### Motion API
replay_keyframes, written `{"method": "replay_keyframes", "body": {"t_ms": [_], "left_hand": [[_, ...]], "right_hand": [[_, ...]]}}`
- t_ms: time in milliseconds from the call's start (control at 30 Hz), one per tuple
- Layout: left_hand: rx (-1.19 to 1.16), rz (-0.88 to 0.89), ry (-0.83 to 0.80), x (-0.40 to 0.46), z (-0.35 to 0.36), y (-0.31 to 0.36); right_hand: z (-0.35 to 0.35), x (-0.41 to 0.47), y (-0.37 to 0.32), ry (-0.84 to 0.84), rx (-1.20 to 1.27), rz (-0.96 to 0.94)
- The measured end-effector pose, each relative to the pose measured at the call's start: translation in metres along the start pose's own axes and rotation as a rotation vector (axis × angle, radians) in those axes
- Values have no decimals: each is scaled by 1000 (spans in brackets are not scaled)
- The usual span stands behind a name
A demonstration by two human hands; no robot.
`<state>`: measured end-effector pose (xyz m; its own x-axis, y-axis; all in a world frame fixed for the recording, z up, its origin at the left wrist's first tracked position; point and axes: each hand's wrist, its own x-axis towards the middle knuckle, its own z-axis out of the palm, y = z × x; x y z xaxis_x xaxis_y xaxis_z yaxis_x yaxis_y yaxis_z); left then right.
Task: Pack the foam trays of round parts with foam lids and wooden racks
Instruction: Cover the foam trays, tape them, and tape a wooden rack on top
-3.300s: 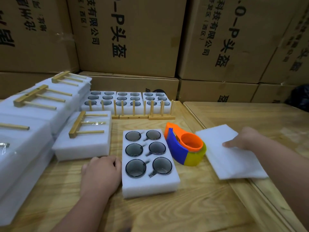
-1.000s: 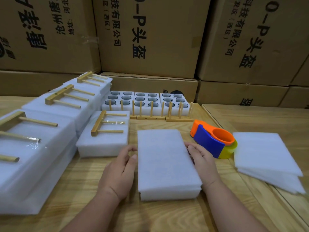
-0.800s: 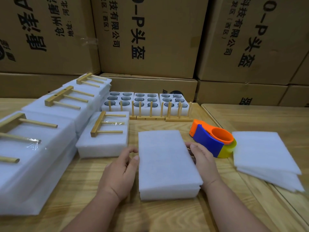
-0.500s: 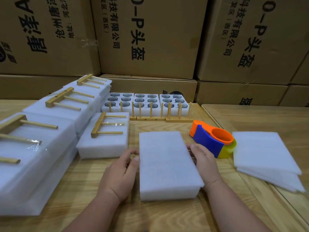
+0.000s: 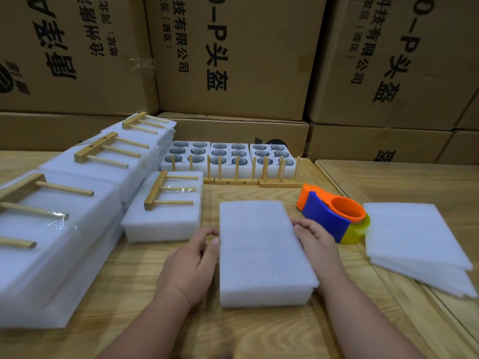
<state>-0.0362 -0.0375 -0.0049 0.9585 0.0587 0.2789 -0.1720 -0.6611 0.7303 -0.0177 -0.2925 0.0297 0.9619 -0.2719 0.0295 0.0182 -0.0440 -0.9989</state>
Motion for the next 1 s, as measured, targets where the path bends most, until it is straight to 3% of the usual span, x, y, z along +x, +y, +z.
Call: {"method": "replay_keyframes", "body": {"t_ms": [1000], "left_hand": [[15,-81,-38,-2,-7,17]], "right_hand": [[3,-4,-4,7,-28,8]]}}
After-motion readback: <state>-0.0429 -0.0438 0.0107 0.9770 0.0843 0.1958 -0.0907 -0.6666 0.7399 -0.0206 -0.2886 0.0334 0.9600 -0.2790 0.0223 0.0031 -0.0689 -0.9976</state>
